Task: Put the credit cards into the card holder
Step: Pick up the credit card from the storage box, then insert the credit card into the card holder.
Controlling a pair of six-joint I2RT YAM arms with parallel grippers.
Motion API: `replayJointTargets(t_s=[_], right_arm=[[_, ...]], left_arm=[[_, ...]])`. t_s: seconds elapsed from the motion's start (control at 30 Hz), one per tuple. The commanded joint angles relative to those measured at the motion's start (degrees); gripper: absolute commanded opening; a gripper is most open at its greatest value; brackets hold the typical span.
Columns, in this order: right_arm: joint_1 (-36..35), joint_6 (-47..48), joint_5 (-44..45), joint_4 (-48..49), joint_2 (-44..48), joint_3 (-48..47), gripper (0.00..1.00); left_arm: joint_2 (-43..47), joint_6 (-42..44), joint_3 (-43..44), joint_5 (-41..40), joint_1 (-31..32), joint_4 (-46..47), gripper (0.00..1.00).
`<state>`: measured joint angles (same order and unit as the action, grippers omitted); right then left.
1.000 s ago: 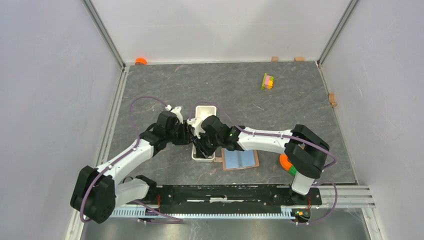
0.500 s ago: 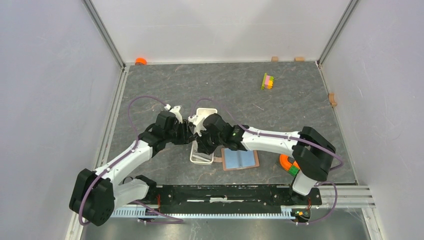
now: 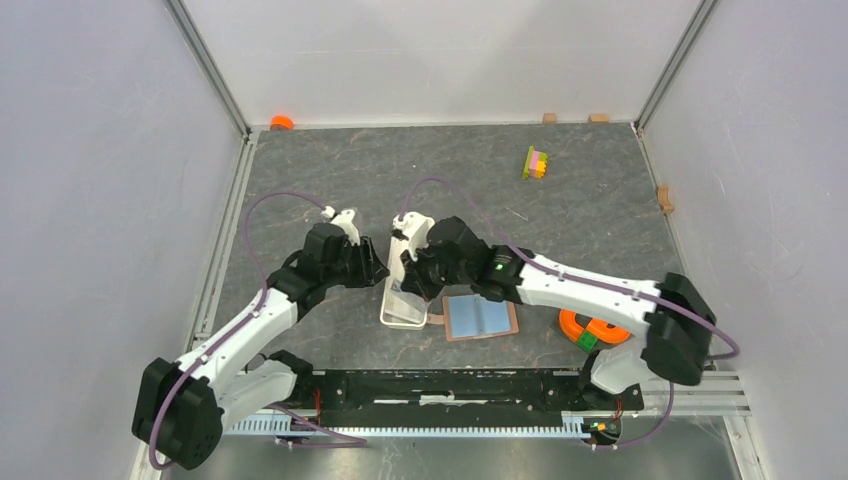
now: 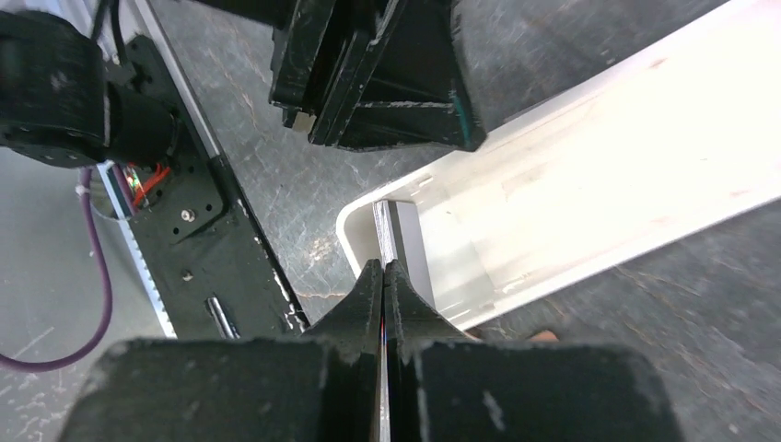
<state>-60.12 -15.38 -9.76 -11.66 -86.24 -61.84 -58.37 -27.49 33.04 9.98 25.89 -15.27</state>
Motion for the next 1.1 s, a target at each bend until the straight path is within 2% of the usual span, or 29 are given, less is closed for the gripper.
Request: replayJointTargets(t_s=[0.0, 0.13, 0.3, 0.4, 0.57, 0.77, 0.9, 1.07], right_arm=[[0.44, -1.5, 7.02, -3.62, 9.04, -0.31, 0.0], [5.04, -4.4, 8.48, -7.83, 15.23, 3.99, 0.0], [19.0, -8.51, 0.99, -7.22, 23.56, 17.05, 0.0], [26.82, -11.4, -5.76, -4.32, 26.83, 24.61, 0.0], [34.87, -17.69, -15.79, 3.63, 28.67, 35.0, 0.0], [36.99, -24.03, -19.12, 9.64, 27.95, 40.16, 0.0], [37.22, -27.31, -21.93, 13.85, 27.37, 42.69, 0.0], [37.2, -27.51, -21.95, 14.98, 26.39, 44.13, 0.0]], left_arm=[[3.69, 3.13, 2.77, -2.64, 0.24, -2.26, 0.52], [5.27, 4.85, 6.19, -3.91, 0.6, -5.59, 0.55], [4.83, 1.54, 11.31, -5.66, 4.4, -7.4, 0.57], [3.03, -3.11, 14.02, -8.75, 10.31, -7.54, 0.57], [-2.03, -12.26, 15.95, -12.5, 20.7, -5.48, 0.59], [-11.29, -18.6, 16.48, -12.62, 30.0, 1.08, 0.63], [-17.34, -20.3, 17.0, -11.16, 32.57, 4.68, 0.64], [-22.84, -20.33, 18.42, -9.58, 32.88, 5.4, 0.65]])
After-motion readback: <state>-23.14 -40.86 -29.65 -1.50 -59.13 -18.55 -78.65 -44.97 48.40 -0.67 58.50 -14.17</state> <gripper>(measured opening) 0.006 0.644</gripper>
